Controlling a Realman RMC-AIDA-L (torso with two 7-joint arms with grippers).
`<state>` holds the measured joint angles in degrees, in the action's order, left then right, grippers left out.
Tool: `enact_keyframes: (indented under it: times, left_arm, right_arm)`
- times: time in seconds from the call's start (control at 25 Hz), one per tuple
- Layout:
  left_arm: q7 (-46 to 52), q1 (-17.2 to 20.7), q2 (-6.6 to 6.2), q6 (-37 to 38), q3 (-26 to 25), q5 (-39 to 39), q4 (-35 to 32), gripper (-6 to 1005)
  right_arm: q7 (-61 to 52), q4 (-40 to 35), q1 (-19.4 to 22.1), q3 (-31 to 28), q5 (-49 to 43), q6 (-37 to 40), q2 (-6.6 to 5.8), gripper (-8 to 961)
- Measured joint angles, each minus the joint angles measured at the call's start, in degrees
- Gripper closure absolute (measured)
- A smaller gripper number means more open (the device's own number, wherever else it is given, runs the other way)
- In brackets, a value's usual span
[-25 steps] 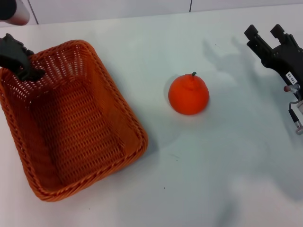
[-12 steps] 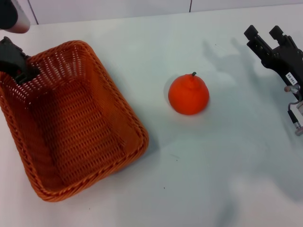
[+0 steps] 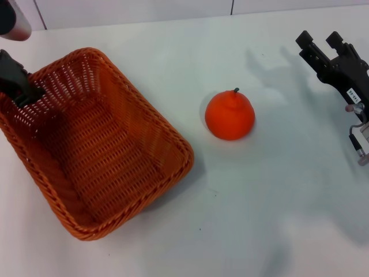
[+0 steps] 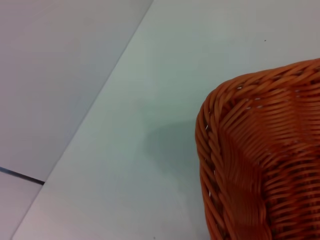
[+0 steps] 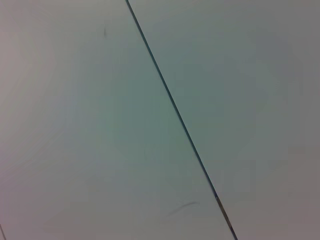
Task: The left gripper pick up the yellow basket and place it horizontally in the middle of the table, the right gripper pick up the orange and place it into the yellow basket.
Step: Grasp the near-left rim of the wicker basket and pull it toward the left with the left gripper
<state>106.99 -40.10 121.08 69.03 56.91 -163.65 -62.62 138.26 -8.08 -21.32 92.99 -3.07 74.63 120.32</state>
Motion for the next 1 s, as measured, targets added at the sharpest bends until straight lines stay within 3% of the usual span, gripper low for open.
enact_keyframes:
  times: [0.4,0.56,0.72,1.0]
  left_arm:
    - [2.33,-0.51,1.78,5.83,-7.57,0.33,-5.11,734]
    - [6.73,-1.35,1.25,9.14,-8.57,0.22,-5.4,754]
    - [12.55,-2.4,-0.13,12.62,-9.85,0.35,-4.79,760]
    - [18.35,-5.4,-1.67,18.2,-17.69,0.45,-2.87,772]
  right_arm:
    - [-0.01,-0.01,-0.3,0.0,-0.01,-0.47,0.0,6]
    - [-0.01,-0.01,-0.52,0.0,-0.01,-0.6,0.0,6]
    - [-0.01,-0.02,-0.63,0.0,-0.01,-0.63,0.0,6]
    - [-0.01,-0.07,-0.9,0.0,-0.01,-0.73,0.0,5]
